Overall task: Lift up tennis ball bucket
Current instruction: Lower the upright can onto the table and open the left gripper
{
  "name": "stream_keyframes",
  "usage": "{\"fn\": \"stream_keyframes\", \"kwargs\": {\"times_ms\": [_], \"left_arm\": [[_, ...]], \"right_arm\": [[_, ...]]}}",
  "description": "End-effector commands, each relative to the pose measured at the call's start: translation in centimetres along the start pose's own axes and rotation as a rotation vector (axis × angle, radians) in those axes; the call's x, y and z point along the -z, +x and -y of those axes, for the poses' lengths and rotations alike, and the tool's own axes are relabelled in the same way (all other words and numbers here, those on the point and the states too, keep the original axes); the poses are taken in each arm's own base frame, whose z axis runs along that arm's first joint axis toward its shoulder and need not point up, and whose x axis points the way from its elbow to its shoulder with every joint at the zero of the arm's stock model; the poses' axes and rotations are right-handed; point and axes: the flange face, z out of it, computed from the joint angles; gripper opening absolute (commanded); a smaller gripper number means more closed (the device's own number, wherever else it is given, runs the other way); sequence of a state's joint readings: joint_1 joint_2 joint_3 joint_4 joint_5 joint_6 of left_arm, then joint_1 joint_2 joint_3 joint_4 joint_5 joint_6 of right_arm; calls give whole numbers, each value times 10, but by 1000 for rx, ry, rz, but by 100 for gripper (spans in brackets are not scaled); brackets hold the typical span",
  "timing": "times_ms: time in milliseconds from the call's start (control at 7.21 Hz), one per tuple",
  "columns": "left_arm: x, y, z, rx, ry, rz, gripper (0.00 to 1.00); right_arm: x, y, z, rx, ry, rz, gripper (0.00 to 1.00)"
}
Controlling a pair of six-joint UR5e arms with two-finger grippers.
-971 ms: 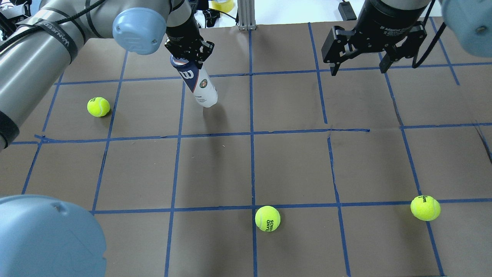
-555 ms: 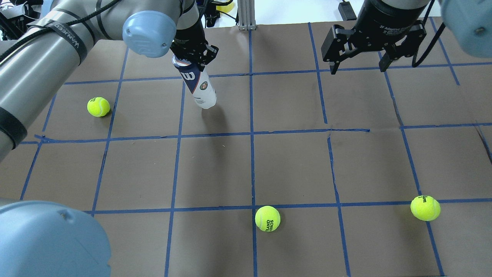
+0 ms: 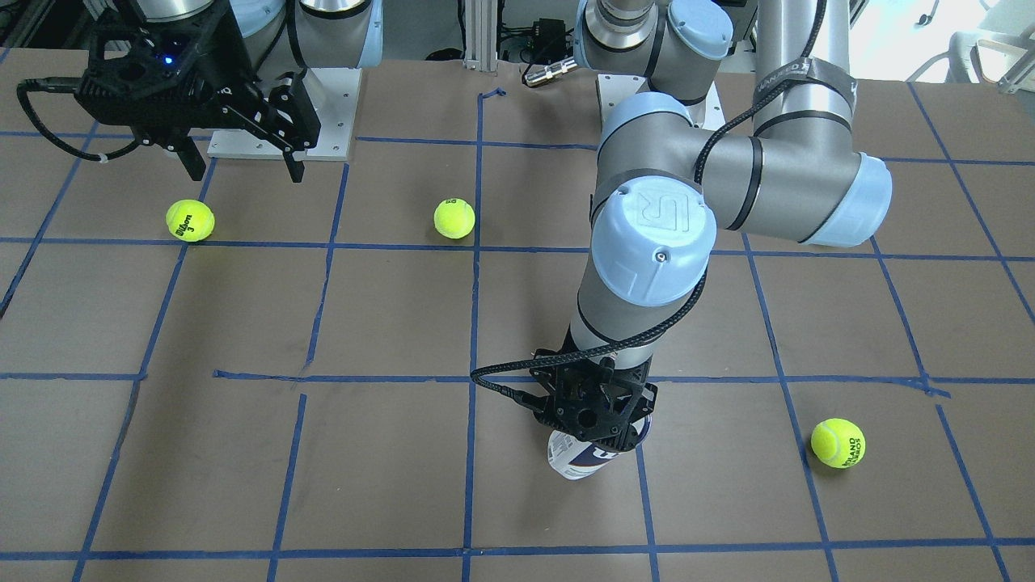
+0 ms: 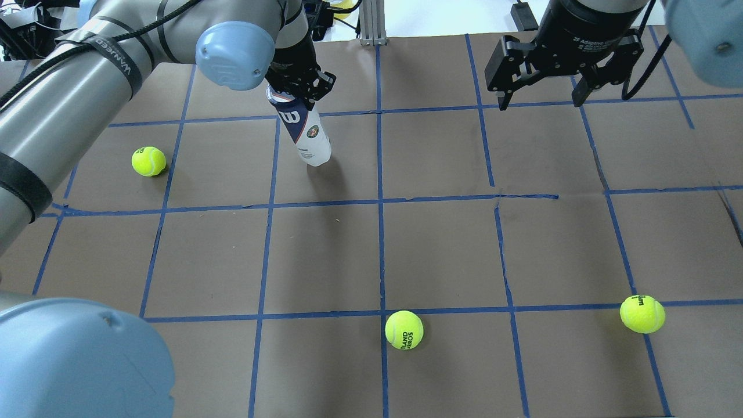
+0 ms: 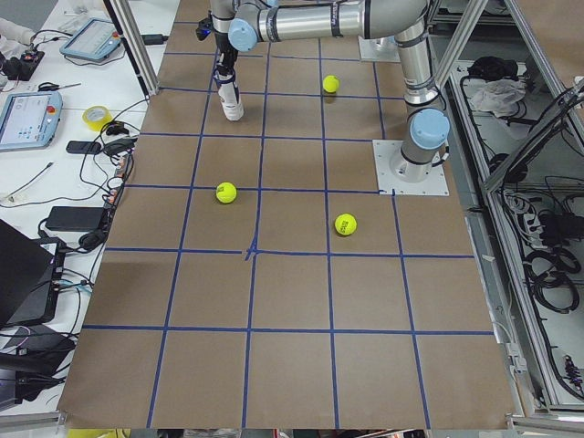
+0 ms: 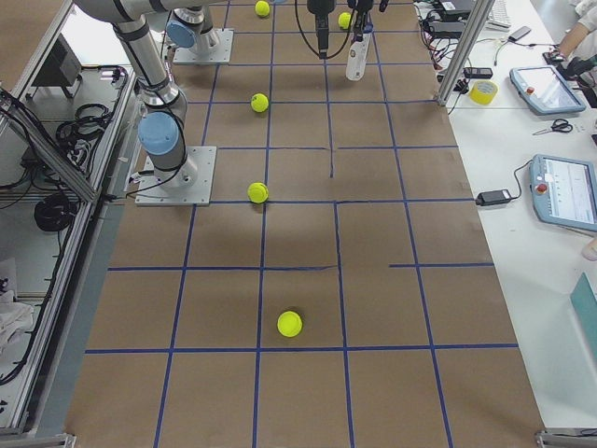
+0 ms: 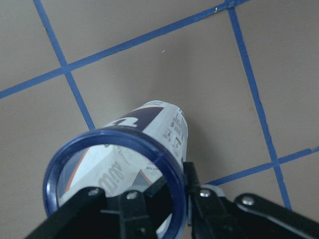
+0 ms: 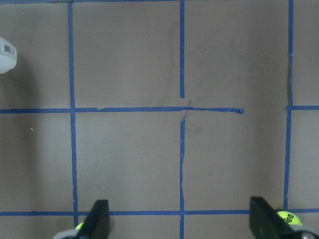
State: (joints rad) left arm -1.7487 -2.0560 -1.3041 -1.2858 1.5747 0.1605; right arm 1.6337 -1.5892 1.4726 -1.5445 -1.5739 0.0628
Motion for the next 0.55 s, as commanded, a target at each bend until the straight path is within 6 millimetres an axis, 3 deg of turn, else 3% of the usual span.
{"fn": "stream_keyframes", "kwargs": {"times_ms": [0,277,416], "left_arm": [[-2,0,-1,-1,-6,-3,28],[-2,0,-1,1,-6,-3,41],[1,0,0,1,0,-2,76]], "right_arm": [[0,0,0,0,0,0,100],[0,0,0,0,0,0,100],[0,0,0,0,0,0,100]]}}
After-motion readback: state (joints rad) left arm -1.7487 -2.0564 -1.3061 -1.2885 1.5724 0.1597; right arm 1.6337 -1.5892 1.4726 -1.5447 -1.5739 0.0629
